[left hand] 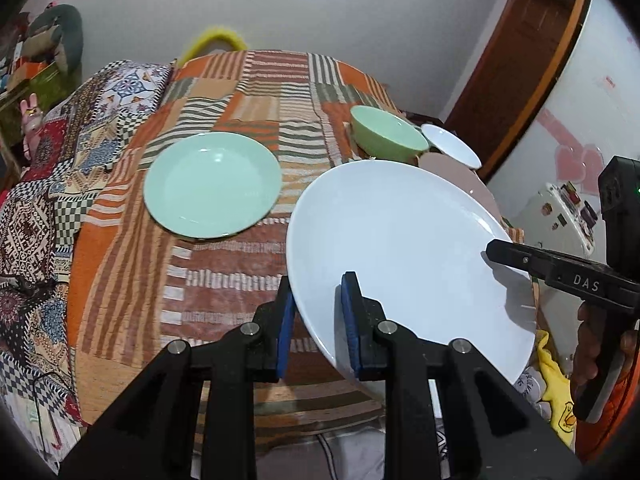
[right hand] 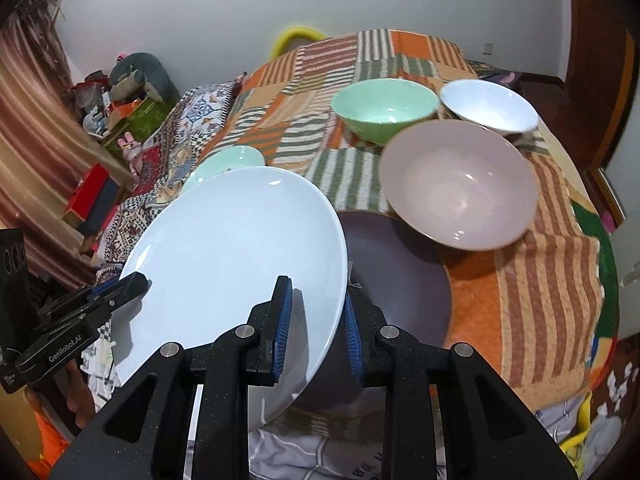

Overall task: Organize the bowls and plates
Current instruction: 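Carry the white plate toward the dark purple plate with both tools, then lower the white plate onto the purple plate and open both tools, then move both tools forward to the rim of the pale green plate, then close the left tool on the green plate rim while the right tool supports it, then lift and carry the green plate toward the white plate with both tools, then lower the green plate onto the white plate and open both tools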

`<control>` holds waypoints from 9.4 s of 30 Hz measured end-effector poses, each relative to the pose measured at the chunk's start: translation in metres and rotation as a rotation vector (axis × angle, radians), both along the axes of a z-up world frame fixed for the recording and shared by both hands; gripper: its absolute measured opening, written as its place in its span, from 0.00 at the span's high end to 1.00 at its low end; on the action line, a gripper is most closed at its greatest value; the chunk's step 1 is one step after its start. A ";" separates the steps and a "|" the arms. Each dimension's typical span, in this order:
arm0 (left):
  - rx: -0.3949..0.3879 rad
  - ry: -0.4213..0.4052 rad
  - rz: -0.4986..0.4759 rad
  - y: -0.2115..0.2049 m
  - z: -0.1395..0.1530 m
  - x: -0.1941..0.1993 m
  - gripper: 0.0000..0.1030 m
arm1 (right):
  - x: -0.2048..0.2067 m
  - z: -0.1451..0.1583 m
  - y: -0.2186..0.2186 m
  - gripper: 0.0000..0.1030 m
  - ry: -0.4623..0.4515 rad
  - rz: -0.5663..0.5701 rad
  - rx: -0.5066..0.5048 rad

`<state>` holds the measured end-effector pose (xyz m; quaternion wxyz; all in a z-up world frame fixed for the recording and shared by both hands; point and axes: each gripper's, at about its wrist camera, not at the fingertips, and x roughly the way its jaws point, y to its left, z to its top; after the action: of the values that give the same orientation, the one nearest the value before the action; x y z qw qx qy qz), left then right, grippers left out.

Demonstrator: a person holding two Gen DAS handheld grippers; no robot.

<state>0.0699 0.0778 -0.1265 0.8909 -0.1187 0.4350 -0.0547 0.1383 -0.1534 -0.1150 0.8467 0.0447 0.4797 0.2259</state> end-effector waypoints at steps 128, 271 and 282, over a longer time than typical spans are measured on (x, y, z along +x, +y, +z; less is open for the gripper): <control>0.191 0.015 0.309 0.166 -0.038 0.107 0.34 | 0.101 -0.011 0.141 0.43 -0.066 0.170 -0.081; 0.088 0.158 -0.109 -0.060 -0.067 0.068 0.71 | -0.002 -0.046 -0.046 0.79 0.109 -0.152 0.007; 0.157 0.137 -0.103 -0.063 -0.073 0.069 0.71 | -0.002 -0.049 -0.040 0.79 0.102 -0.123 -0.016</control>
<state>0.1390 0.0146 -0.1995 0.8617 -0.0297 0.5033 -0.0579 0.1362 -0.1934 -0.1642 0.8338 0.0788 0.5203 0.1670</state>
